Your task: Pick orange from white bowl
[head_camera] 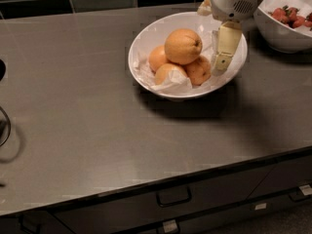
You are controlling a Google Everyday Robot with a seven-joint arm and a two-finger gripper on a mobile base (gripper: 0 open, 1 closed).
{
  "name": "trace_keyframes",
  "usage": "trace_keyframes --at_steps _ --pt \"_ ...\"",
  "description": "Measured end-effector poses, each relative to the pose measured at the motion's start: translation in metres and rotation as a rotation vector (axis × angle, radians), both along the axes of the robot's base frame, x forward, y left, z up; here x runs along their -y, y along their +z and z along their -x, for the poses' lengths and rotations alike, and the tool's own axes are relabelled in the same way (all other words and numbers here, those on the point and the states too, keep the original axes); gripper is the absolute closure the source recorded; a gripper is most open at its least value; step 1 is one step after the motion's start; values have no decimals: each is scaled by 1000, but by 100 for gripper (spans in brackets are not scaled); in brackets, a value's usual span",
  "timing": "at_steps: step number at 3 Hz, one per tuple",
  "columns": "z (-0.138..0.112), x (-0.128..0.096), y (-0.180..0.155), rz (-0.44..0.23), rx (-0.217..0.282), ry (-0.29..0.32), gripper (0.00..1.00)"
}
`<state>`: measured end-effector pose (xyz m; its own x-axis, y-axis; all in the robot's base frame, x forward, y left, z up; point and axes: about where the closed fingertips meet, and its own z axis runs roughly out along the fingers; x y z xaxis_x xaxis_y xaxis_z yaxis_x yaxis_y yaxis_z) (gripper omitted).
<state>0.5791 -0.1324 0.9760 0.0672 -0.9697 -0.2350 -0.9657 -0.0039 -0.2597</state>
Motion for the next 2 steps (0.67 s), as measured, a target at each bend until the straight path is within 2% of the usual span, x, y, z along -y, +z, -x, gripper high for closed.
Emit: trace_keyframes --at_steps 1,2 --pt "-20 -22 -10 6 -19 58 0" --pt "-42 -40 -17 4 -23 76 0"
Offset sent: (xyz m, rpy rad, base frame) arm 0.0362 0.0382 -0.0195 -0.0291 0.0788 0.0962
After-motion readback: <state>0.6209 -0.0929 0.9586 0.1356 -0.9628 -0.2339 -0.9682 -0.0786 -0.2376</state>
